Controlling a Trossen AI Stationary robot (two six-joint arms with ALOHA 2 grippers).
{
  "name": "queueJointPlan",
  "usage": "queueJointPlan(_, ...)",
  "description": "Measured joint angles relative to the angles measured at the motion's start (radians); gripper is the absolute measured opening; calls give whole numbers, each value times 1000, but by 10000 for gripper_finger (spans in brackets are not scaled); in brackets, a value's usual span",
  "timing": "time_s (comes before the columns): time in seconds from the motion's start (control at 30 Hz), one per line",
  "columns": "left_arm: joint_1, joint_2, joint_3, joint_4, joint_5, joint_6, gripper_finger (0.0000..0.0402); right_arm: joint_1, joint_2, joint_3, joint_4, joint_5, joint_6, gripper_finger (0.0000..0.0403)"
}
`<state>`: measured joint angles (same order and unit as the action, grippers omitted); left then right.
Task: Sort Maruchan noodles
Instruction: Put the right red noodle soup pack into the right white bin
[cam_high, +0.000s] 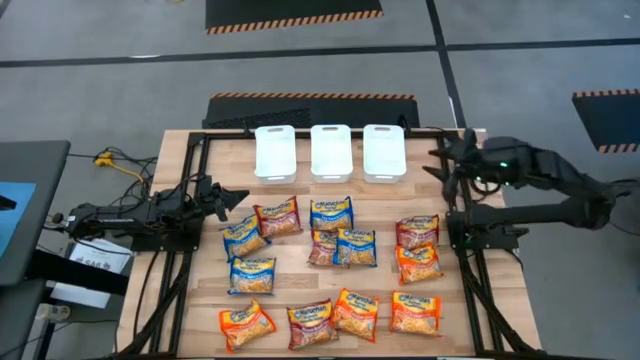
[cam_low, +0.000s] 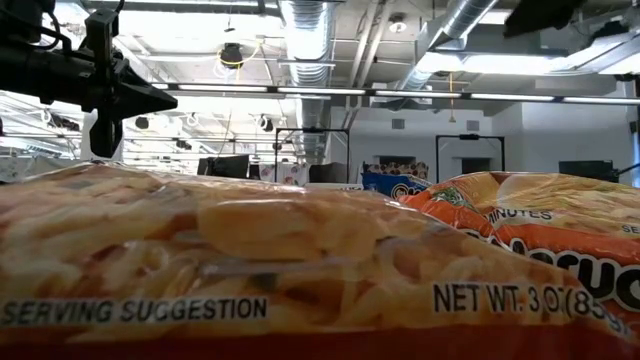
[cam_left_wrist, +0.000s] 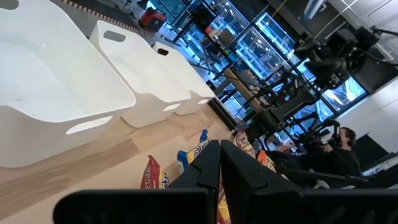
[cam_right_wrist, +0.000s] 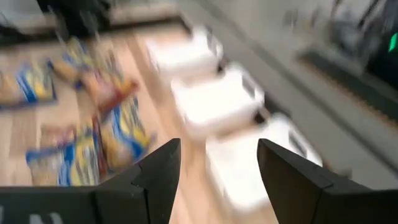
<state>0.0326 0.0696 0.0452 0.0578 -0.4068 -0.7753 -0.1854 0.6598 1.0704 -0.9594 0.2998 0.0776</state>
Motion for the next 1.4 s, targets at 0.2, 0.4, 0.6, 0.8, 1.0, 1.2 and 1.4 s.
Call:
queueJointPlan(0.2,0,0,0,0,35,0,1,-14,91,55,-214,-77,157,240)
queueJointPlan(0.4,0,0,0,0,63,5,1,-14,157,55,-394,-186,254,240)
queueJointPlan(0.6,0,0,0,0,63,6,1,-14,238,54,-438,-257,284,240)
queueJointPlan(0.8,0,0,0,0,64,7,1,-14,333,54,-445,-273,222,240)
queueJointPlan(1.0,0,0,0,0,69,6,1,-16,419,54,-447,-278,86,240)
queueJointPlan(1.2,0,0,0,0,72,-22,1,-35,502,54,-443,-285,21,240)
queueJointPlan(1.4,0,0,0,-1,72,-32,1,-81,527,-40,-337,-386,-82,240)
